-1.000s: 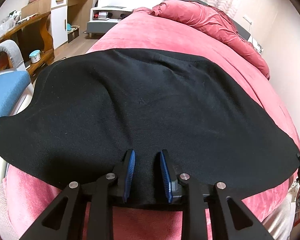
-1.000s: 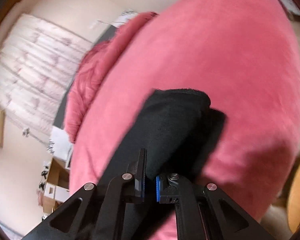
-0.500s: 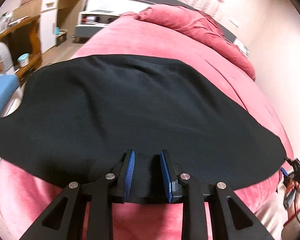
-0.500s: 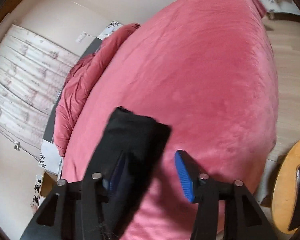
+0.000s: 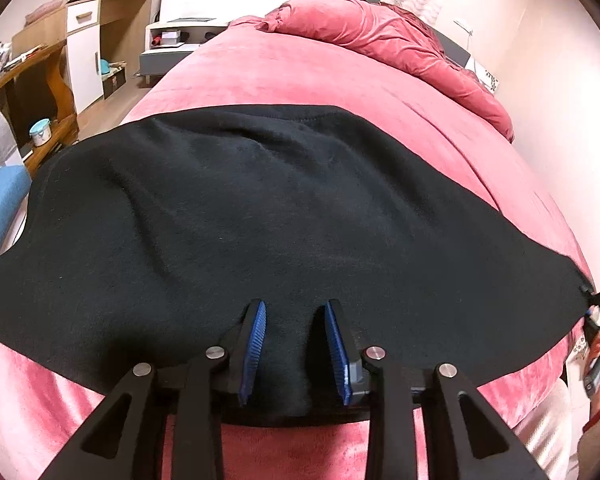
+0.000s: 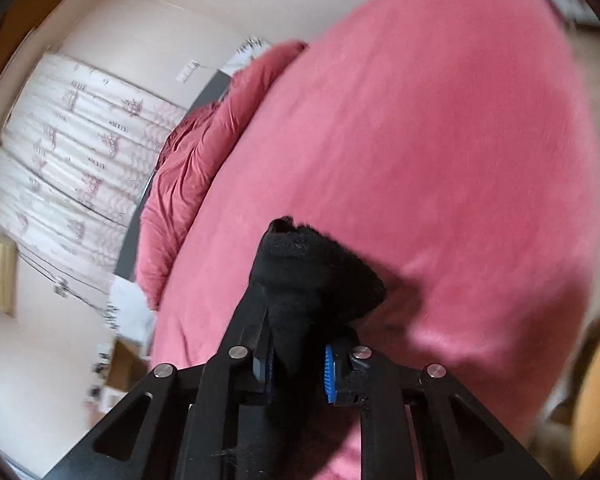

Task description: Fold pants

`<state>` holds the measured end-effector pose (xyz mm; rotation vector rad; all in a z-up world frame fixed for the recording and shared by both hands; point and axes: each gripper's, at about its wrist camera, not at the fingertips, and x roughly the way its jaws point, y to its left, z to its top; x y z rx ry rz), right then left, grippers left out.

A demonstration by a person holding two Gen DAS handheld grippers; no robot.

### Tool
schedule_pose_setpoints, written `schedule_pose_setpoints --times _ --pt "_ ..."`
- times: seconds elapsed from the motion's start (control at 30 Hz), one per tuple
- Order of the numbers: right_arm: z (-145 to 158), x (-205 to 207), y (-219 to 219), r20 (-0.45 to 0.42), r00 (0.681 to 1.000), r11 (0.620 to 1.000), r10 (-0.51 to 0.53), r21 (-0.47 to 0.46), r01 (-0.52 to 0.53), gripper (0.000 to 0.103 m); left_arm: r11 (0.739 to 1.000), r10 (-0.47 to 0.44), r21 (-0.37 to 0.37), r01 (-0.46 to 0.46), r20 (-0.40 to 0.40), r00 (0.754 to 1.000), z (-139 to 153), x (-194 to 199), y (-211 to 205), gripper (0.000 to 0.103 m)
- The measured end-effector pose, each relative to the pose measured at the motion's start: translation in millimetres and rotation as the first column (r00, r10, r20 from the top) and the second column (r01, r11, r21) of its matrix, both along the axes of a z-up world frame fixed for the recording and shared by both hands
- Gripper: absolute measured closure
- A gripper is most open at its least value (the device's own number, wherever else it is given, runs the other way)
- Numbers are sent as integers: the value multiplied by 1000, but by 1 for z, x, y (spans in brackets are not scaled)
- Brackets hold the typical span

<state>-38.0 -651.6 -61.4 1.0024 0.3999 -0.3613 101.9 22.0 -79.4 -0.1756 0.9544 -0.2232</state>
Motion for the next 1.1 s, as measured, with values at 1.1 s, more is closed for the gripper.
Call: schedule_pose_setpoints --times 1.1 --pt "-14 132 350 -384 669 530 636 -413 -741 83 985 -154 84 153 9 988 19 148 -68 75"
